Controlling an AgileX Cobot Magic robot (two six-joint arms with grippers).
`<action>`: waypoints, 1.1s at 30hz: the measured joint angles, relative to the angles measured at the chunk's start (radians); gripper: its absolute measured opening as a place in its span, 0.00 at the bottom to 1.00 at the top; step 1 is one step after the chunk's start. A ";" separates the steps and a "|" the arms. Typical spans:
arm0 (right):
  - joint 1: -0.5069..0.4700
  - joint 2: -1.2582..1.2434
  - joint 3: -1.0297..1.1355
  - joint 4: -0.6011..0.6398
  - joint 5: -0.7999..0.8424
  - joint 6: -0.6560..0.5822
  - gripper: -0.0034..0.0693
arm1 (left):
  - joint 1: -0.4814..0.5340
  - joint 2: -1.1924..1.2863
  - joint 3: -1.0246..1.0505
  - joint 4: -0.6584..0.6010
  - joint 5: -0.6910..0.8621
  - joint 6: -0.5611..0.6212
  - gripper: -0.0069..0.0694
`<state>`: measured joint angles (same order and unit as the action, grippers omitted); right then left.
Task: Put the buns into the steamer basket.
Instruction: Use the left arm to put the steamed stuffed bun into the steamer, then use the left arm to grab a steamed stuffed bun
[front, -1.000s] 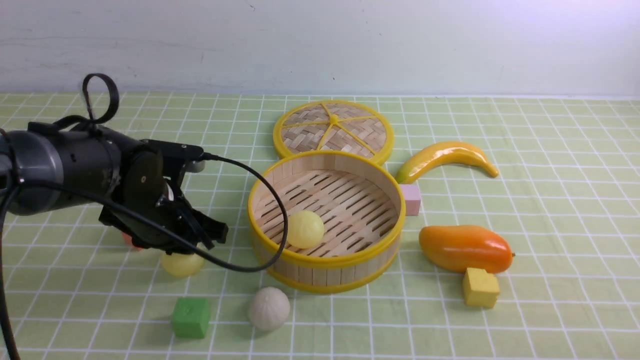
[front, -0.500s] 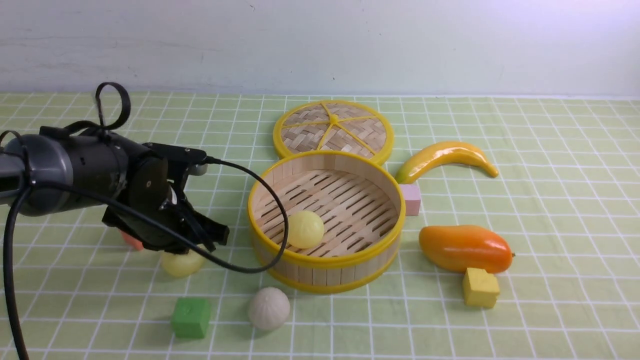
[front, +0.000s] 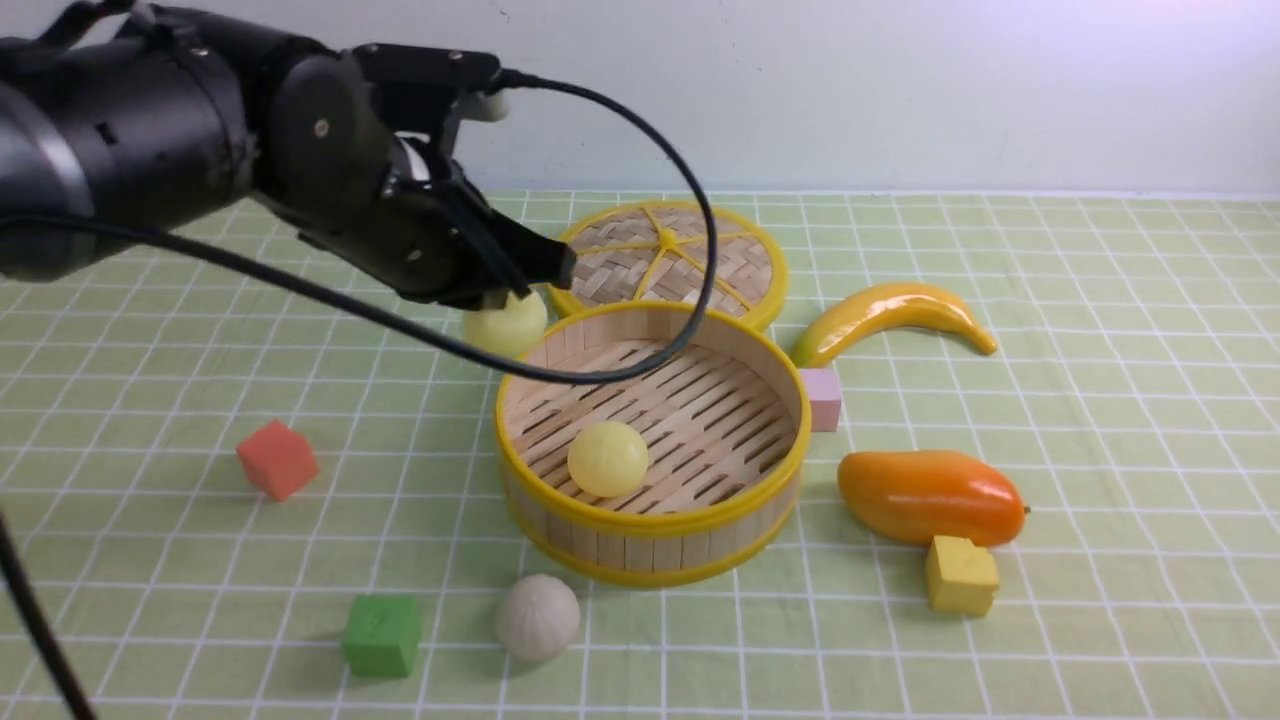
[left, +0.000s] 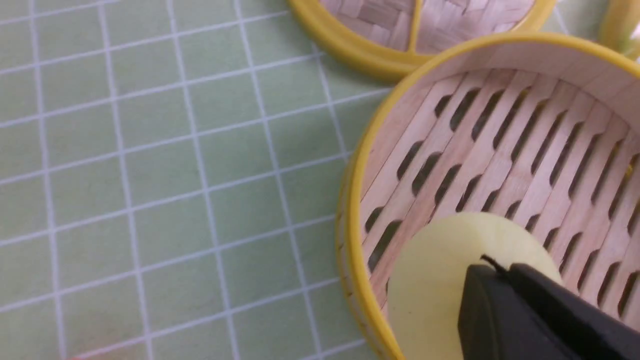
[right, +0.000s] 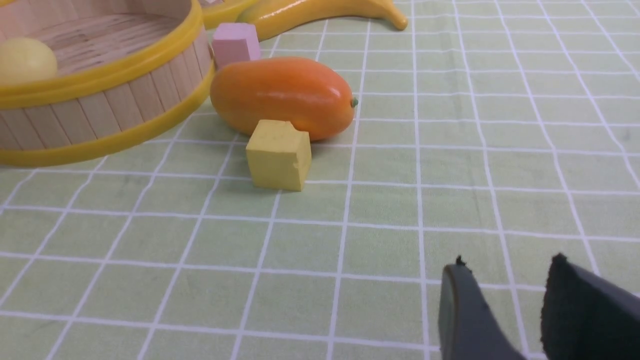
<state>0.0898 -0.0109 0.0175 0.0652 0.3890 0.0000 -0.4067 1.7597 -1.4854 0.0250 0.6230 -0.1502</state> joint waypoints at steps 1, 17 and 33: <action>0.000 0.000 0.000 0.000 0.000 0.000 0.38 | -0.001 0.035 -0.023 -0.015 0.000 0.002 0.07; 0.000 0.000 0.000 0.000 0.000 0.000 0.38 | 0.000 0.337 -0.205 -0.179 0.001 0.150 0.19; 0.000 0.000 0.000 0.000 0.000 0.000 0.38 | -0.055 -0.117 0.056 -0.184 0.289 0.137 0.16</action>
<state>0.0898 -0.0109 0.0175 0.0652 0.3890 0.0000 -0.4612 1.6429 -1.4290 -0.1591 0.9120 -0.0131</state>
